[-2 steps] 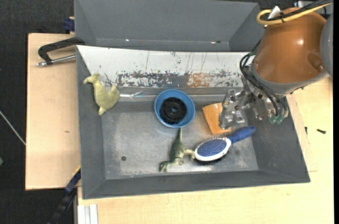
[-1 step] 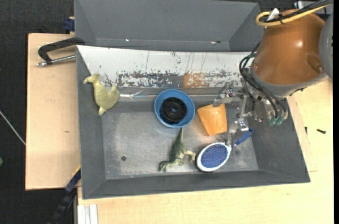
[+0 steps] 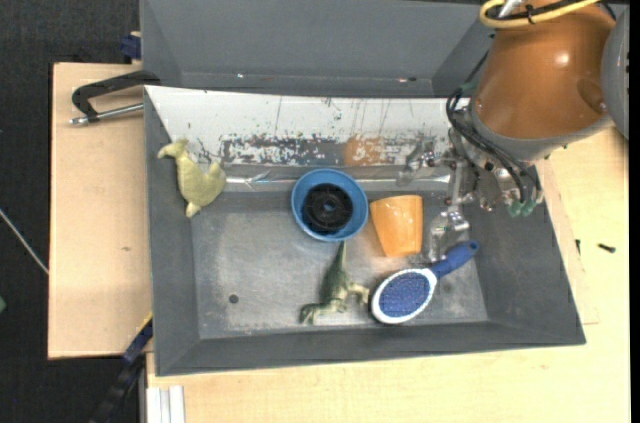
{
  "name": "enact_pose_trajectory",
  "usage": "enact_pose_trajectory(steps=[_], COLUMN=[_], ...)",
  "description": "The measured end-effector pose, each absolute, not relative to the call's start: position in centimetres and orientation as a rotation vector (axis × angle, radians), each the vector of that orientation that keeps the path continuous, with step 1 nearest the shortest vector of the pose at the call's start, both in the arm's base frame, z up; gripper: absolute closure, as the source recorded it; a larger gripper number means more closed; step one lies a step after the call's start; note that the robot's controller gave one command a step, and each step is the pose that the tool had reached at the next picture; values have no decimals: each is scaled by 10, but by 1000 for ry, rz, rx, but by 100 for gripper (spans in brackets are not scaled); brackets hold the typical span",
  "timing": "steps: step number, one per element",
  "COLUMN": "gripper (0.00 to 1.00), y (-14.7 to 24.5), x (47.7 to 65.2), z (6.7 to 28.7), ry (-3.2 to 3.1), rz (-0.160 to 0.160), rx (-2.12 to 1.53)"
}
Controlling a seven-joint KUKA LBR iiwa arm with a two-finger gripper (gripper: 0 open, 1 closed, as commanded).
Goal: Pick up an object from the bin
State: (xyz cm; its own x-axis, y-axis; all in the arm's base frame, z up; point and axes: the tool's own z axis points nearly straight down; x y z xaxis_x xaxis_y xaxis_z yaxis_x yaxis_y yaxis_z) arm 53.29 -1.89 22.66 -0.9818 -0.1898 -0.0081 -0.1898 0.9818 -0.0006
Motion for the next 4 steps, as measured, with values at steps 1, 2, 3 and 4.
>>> enact_pose_trajectory(steps=[1, 2, 3, 4], gripper=[0, 0, 100, 100], y=[5, -5, -7, -27], x=[586, 603, 603, 588], z=[85, 79, 80, 324], ry=[3077, 3052, 3055, 3033], rz=[4, 6, 2, -6], rx=[-638, -708, -706, -752])
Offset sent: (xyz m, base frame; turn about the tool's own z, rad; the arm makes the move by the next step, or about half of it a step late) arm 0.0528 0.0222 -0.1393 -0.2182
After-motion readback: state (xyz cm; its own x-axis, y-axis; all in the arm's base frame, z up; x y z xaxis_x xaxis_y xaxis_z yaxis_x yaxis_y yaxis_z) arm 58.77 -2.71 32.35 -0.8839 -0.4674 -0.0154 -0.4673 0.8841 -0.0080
